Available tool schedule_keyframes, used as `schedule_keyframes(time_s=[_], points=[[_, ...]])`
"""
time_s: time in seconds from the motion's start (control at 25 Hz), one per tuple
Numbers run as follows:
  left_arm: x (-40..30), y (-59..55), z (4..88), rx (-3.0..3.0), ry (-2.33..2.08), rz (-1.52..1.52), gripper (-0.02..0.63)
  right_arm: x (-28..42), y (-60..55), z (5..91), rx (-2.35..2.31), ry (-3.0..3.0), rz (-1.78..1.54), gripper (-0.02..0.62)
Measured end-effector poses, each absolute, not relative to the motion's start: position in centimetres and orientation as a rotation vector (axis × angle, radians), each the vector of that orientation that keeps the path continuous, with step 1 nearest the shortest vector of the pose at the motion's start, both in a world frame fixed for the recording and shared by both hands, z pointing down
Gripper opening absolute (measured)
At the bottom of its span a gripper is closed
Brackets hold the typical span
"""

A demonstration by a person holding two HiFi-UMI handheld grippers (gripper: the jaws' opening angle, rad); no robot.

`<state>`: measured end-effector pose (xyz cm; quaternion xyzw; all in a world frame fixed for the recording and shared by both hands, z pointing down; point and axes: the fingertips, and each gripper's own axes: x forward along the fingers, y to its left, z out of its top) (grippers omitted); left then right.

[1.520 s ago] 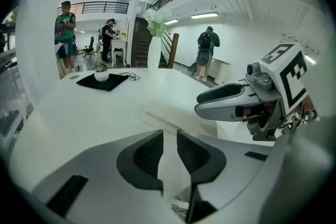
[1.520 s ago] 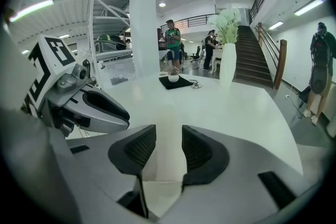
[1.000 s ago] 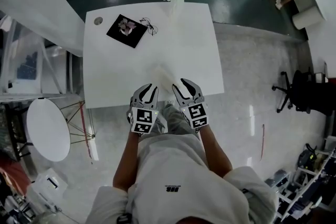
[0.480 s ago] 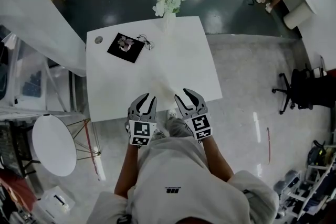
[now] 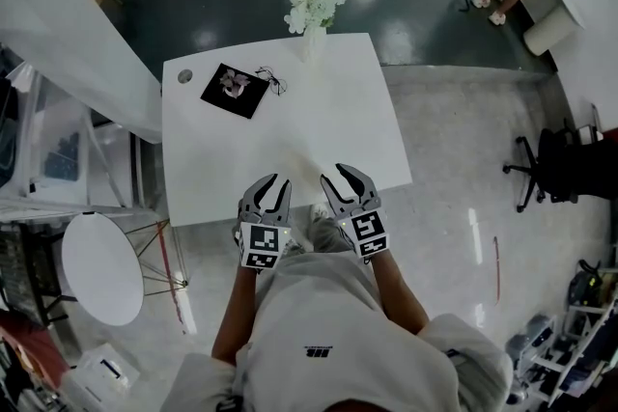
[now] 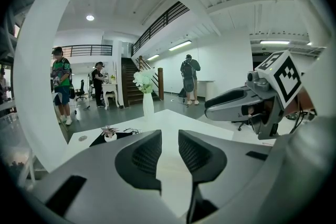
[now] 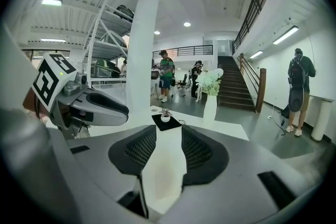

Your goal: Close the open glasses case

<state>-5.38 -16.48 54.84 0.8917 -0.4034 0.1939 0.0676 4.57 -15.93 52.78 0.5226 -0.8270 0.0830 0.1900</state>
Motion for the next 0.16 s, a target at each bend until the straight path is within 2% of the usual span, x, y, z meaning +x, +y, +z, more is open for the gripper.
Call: schedule_keyframes(time_s=[0.16], points=[[-5.29, -17.28, 54.61, 2.699, -1.214, 0.573, 0.109, 4.08, -16.61, 52.89, 1.464, -2.334, 0.220, 0.153]])
